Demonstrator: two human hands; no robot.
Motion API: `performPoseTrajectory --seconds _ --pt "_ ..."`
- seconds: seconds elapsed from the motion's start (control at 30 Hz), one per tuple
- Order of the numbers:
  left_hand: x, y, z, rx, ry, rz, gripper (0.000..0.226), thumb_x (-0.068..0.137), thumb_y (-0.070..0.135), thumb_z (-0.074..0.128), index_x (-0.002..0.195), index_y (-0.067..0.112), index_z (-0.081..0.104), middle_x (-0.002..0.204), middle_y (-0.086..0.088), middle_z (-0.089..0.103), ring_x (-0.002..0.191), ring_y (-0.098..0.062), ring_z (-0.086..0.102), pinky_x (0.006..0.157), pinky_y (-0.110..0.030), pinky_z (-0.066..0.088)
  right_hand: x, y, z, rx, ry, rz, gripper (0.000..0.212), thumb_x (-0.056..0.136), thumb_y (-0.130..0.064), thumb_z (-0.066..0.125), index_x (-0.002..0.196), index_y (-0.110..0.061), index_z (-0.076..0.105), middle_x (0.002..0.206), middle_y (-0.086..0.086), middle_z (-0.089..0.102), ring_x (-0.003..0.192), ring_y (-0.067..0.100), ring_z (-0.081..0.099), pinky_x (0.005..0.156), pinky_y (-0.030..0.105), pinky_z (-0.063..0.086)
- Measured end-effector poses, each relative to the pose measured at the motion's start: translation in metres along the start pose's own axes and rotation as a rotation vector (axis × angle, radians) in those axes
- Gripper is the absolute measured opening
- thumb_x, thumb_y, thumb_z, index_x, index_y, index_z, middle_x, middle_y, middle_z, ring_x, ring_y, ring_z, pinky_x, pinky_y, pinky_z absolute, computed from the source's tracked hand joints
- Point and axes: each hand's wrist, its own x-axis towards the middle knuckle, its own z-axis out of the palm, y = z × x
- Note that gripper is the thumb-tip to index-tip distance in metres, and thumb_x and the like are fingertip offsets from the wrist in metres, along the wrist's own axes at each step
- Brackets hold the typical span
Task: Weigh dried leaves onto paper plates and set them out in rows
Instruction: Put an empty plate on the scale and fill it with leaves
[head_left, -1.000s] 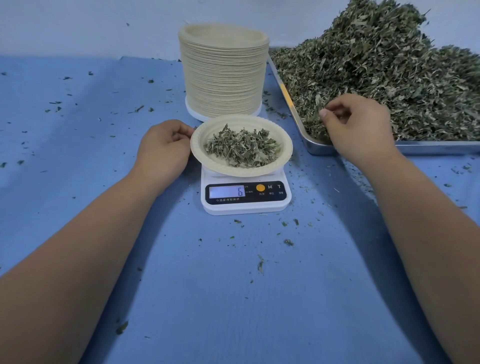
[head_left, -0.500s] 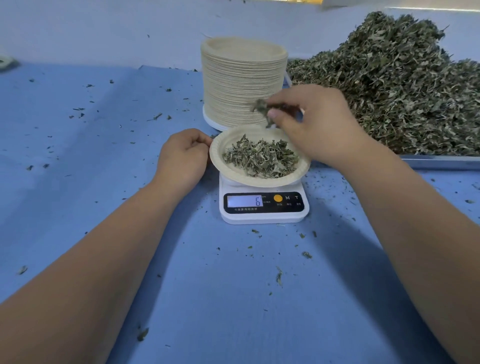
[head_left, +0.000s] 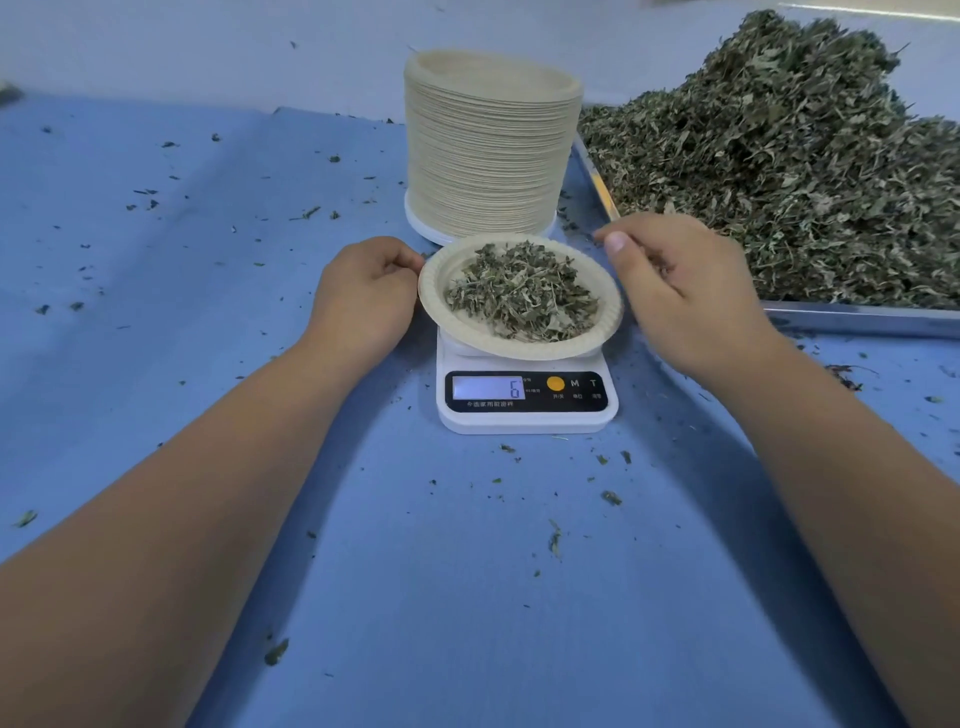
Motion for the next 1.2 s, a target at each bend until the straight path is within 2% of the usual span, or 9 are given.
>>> performPoseTrajectory --seconds 0.1,0.23,0.33,0.43,0.6,0.7,0.87,1.0,1.2 --pt "0.001 -0.001 0.000 0.006 0.002 0.008 0.030 0.078 0.011 0.045 0.078 0.022 0.073 0.069 0.004 0.072 0.065 -0.012 0.060 0.066 -0.033 0.051 -0.007 0.017 -0.005 -0.103 -0.009 0.084 0.029 0.105 -0.032 0.046 0.117 -0.020 0.070 0.103 0.004 0.069 0.106 0.022 0.057 0.082 0.026 0.037" --pt "0.001 -0.004 -0.001 0.009 -0.006 0.014 0.033 0.080 0.010 0.045 0.077 0.027 0.073 0.070 0.001 0.072 0.066 -0.014 0.060 0.068 -0.036 0.052 -0.005 0.029 -0.010 -0.219 -0.020 0.185 0.028 0.102 -0.034 0.047 0.113 -0.019 0.069 0.086 0.003 0.064 0.091 0.029 0.058 0.077 0.034 0.044" --pt "0.001 -0.004 -0.002 0.003 -0.004 0.013 0.034 0.081 0.009 0.045 0.078 0.028 0.073 0.072 -0.002 0.072 0.067 -0.015 0.061 0.069 -0.038 0.053 -0.006 0.034 -0.008 -0.339 -0.175 0.296 0.036 0.104 -0.043 0.040 0.092 -0.018 0.063 0.074 0.000 0.058 0.078 0.033 0.056 0.079 0.042 0.046" --pt "0.002 -0.004 -0.001 0.010 -0.004 0.011 0.033 0.081 0.010 0.047 0.079 0.028 0.073 0.069 0.001 0.071 0.066 -0.014 0.059 0.067 -0.037 0.050 -0.007 0.033 -0.006 -0.431 -0.253 0.313 0.055 0.106 -0.049 0.030 0.067 -0.015 0.045 0.061 0.003 0.051 0.061 0.027 0.048 0.075 0.041 0.037" --pt "0.002 -0.004 -0.001 0.013 -0.005 0.007 0.032 0.080 0.011 0.048 0.080 0.029 0.074 0.072 0.000 0.071 0.069 -0.014 0.060 0.070 -0.036 0.050 -0.007 0.031 -0.002 -0.480 -0.234 0.286 0.055 0.105 -0.052 0.031 0.065 -0.016 0.045 0.058 0.000 0.050 0.055 0.018 0.041 0.073 0.040 0.035" --pt "0.001 -0.004 0.000 0.014 -0.001 0.007 0.032 0.081 0.008 0.049 0.080 0.028 0.074 0.069 0.002 0.071 0.067 -0.014 0.059 0.069 -0.035 0.050 -0.008 0.032 -0.001 -0.464 -0.205 0.262 0.056 0.105 -0.051 0.034 0.064 -0.015 0.043 0.056 0.001 0.048 0.054 0.018 0.042 0.071 0.037 0.033" --pt "-0.001 -0.002 -0.001 0.007 -0.004 0.009 0.034 0.081 0.008 0.048 0.079 0.029 0.074 0.069 0.001 0.071 0.068 -0.014 0.060 0.070 -0.036 0.051 -0.006 0.036 -0.003 -0.374 -0.137 0.270 0.061 0.102 -0.050 0.043 0.059 -0.006 0.045 0.048 0.008 0.043 0.049 0.030 0.046 0.048 0.028 0.027" --pt "-0.001 -0.001 -0.002 -0.012 -0.006 0.002 0.036 0.080 0.006 0.046 0.078 0.028 0.074 0.069 0.002 0.072 0.071 -0.016 0.062 0.073 -0.038 0.053 -0.004 0.037 -0.007 -0.334 -0.136 0.269 0.058 0.099 -0.048 0.050 0.057 -0.008 0.047 0.048 0.008 0.045 0.050 0.027 0.046 0.048 0.028 0.027" --pt "-0.002 0.000 -0.002 -0.042 -0.003 -0.005 0.035 0.080 0.005 0.047 0.077 0.026 0.074 0.065 0.005 0.071 0.066 -0.013 0.062 0.070 -0.034 0.052 0.002 0.034 -0.024 -0.137 -0.215 0.359 0.029 0.092 -0.043 0.067 0.074 -0.021 0.074 0.070 -0.003 0.070 0.068 0.011 0.062 0.056 0.022 0.040"
